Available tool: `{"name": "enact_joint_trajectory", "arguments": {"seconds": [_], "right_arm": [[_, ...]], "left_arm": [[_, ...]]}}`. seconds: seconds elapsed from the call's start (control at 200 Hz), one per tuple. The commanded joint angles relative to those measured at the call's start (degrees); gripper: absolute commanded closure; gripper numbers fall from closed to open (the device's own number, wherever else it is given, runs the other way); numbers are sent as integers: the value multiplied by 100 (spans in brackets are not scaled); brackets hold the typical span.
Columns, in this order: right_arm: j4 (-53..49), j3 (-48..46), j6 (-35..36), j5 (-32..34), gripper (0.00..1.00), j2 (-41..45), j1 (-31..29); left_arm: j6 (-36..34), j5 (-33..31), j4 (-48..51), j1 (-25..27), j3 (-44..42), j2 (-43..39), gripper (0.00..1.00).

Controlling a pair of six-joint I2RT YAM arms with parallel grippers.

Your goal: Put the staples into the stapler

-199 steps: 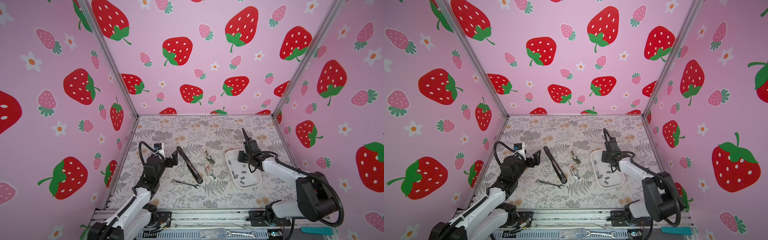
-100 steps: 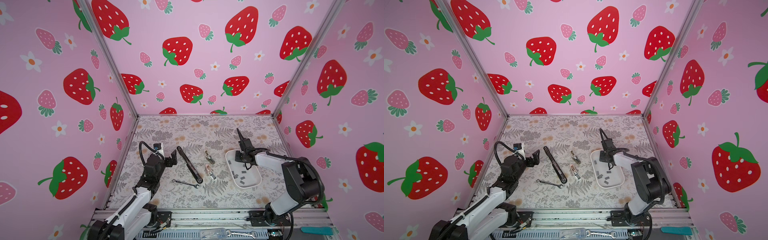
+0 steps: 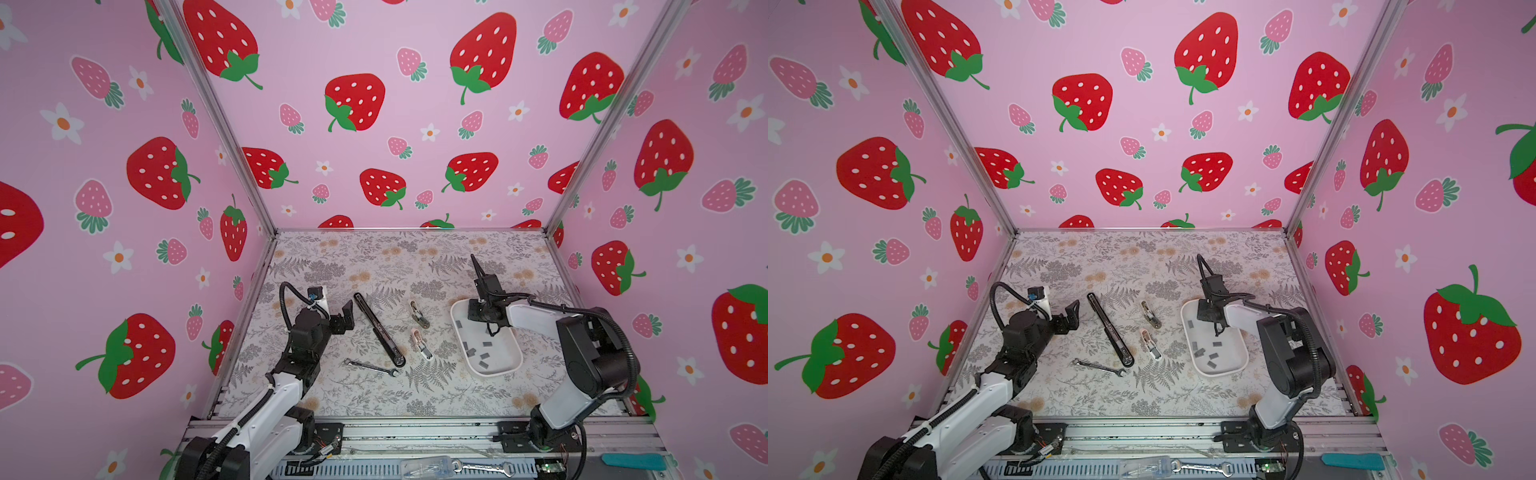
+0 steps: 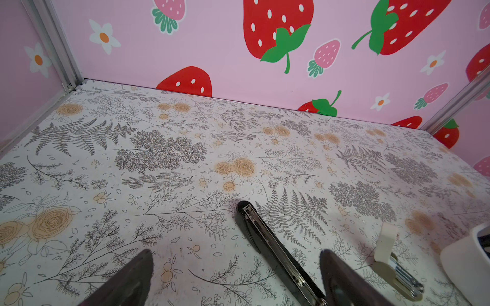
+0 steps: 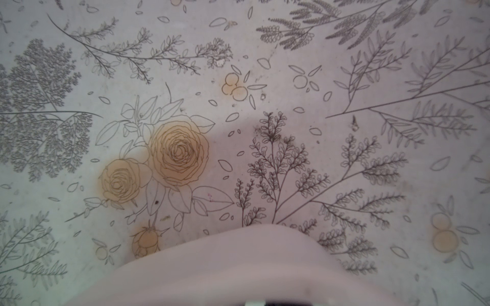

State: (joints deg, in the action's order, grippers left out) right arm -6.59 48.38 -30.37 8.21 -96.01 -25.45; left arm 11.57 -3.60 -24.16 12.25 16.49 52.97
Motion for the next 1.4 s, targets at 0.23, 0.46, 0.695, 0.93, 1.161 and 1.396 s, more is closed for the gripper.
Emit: {"name": "enact_joint_trajectory", "arguments": {"seconds": [0.23, 0.46, 0.695, 0.93, 1.161, 1.396], "right_arm": [[-612, -6, -82, -67, 69, -98, -55], [-638, -74, -89, -39, 72, -127, -91], [-635, -30, -67, -153, 84, -165, -118], [-728, -73, -22, -69, 71, -40, -162], [-755, -126, -4, -29, 74, -8, -255], [-751, -109, -9, -14, 86, -110, -284]], "left_arm": [[-63, -97, -36, -28, 162, 16, 1], [-50, -150, -19, -21, 186, 45, 1], [-49, -163, 21, -24, 242, 102, 1], [-32, -203, -25, -22, 158, 4, 1], [-24, -221, -67, -21, 84, -89, 1], [-14, -238, -53, -23, 78, -104, 1]]}}
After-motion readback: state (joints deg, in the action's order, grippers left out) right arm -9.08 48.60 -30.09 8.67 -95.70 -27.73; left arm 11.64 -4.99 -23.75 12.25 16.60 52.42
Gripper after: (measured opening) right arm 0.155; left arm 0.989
